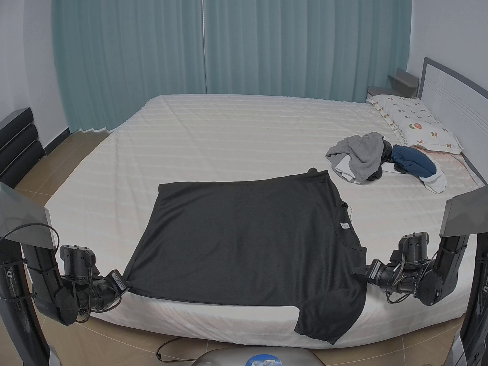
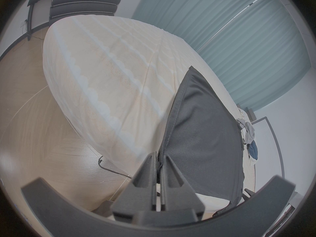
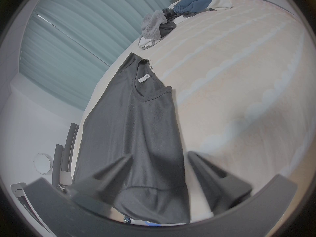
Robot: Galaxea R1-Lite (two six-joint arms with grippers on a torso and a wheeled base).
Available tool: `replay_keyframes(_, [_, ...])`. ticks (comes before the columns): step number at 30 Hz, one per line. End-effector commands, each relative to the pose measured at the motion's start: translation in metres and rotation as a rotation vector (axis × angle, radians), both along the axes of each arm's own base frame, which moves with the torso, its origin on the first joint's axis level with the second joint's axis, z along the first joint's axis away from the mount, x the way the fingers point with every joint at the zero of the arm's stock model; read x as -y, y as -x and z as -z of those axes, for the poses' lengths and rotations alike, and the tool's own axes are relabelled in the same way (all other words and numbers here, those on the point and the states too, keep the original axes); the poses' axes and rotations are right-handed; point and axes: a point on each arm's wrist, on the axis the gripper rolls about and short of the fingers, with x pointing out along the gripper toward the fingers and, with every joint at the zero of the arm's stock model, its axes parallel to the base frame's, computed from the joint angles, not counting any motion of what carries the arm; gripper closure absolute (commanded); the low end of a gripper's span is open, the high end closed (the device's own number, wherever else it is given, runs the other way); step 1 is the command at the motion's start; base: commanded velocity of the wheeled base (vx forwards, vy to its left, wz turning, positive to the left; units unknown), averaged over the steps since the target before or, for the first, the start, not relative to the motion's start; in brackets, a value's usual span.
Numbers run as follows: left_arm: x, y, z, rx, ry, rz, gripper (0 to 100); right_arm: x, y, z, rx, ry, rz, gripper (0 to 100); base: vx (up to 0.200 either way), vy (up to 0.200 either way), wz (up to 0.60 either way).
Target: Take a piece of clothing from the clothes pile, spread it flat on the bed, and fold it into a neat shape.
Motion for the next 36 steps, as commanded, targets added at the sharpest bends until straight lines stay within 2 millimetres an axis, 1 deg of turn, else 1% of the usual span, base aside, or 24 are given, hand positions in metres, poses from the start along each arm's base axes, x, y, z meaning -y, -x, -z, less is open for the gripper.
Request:
replay_keyframes(1, [0.0,0.0,0.0,-0.001,0.001,-0.001,100,-0.002,-0.011,0.005,0.01,0.001,0.002,100,0.0,0.0,0.0])
replay_keyframes(6, [0.0,0.0,0.001,-0.004,0.001,-0.001,100,0.0,-0.026,-0.002,0.054,-0.005,0.013,100,0.0,0.0,0.0])
replay_keyframes(10, [0.0,0.0,0.001,-0.004,0.002,-0.002,100,-0.001,-0.03,-0.003,0.072,-0.005,0.012,100,0.0,0.0,0.0])
replay_keyframes(13, [0.0,0.0,0.001,-0.005,0.002,-0.002,100,-0.002,-0.039,-0.005,0.099,-0.008,0.012,100,0.0,0.0,0.0])
replay_keyframes(16, [0.0,0.0,0.001,-0.002,0.002,-0.002,100,-0.002,-0.041,-0.005,0.107,-0.009,0.01,100,0.0,0.0,0.0])
replay_keyframes(20, [0.0,0.0,0.0,0.001,0.012,-0.009,100,-0.002,-0.043,0.0,0.107,-0.008,0.011,100,0.0,0.0,0.0])
replay_keyframes(21, [0.0,-0.002,0.0,0.0,0.022,-0.016,100,-0.002,-0.044,0.003,0.1,-0.009,0.012,0,0.0,0.0,0.0])
replay_keyframes(25, [0.0,-0.003,0.001,0.0,0.028,-0.022,100,-0.002,-0.041,0.006,0.09,-0.014,0.009,0,0.0,0.0,0.0])
replay_keyframes(27, [0.0,-0.002,0.001,-0.003,0.028,-0.022,100,0.002,-0.03,0.003,0.078,0.004,0.011,0,0.0,0.0,0.0])
replay_keyframes(29, [0.0,-0.002,0.001,-0.001,0.028,-0.021,100,0.005,-0.025,-0.005,0.1,0.003,0.015,0,0.0,0.0,0.0])
replay_keyframes(30, [0.0,-0.002,0.001,-0.003,0.028,-0.021,100,0.008,-0.017,-0.013,0.114,-0.007,0.016,0,0.0,0.0,0.0])
replay_keyframes(32, [0.0,-0.003,0.001,0.002,0.028,-0.022,100,0.013,-0.006,-0.02,0.113,-0.014,0.016,0,0.0,0.0,0.0])
replay_keyframes(35, [0.0,-0.004,0.0,0.008,0.028,-0.024,100,0.015,0.018,-0.022,0.07,-0.023,-0.075,0,0.0,0.0,0.0])
replay_keyframes(36, [0.0,-0.004,0.0,0.007,0.028,-0.024,100,0.016,0.019,-0.021,0.069,-0.021,-0.08,0,0.0,0.0,0.0])
